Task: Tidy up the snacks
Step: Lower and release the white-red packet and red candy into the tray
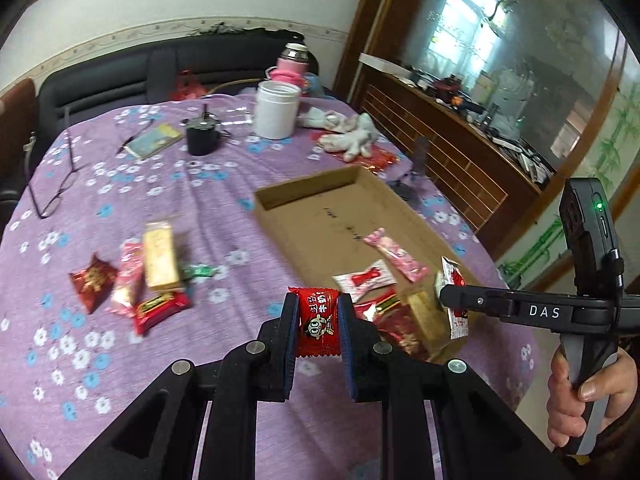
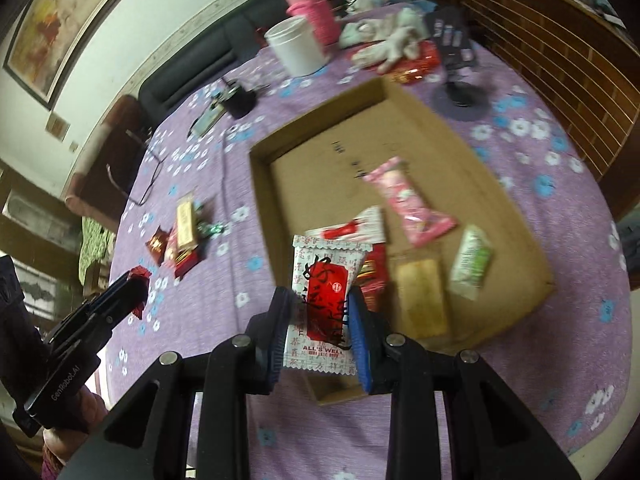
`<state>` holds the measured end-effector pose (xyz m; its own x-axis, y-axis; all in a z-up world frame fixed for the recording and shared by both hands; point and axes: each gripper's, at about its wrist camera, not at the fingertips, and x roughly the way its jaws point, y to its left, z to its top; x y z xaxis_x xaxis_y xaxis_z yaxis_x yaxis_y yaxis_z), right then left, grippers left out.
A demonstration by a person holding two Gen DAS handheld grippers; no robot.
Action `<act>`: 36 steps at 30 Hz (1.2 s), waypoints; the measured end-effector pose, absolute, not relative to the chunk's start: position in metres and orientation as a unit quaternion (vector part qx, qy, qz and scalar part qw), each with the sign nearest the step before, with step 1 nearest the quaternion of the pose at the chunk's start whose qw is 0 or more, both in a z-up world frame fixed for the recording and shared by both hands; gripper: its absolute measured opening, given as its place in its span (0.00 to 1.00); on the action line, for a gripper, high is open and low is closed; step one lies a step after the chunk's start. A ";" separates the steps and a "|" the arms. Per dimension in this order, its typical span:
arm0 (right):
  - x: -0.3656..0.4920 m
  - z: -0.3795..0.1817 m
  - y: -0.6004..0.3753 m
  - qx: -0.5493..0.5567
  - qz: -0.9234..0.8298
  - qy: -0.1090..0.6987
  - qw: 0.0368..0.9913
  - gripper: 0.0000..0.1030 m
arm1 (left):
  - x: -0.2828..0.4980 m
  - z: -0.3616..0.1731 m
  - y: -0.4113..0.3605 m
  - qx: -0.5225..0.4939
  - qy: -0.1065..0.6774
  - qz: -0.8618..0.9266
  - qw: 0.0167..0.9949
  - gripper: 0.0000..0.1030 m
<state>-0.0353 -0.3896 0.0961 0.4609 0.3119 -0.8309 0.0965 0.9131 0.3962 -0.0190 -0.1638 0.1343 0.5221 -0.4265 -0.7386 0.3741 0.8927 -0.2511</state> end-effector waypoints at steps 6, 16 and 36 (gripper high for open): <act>-0.040 0.090 -0.419 0.208 0.050 0.516 0.829 0.27 | -0.015 0.125 -0.198 -0.027 0.448 -0.255 0.856 0.18; -0.039 0.076 -0.442 0.187 0.052 0.537 0.821 0.27 | -0.011 0.100 -0.267 -0.003 0.469 -0.287 0.835 0.18; -0.005 0.043 -0.440 0.153 0.083 0.570 0.803 0.28 | -0.003 0.066 -0.305 0.065 0.490 -0.254 0.831 0.18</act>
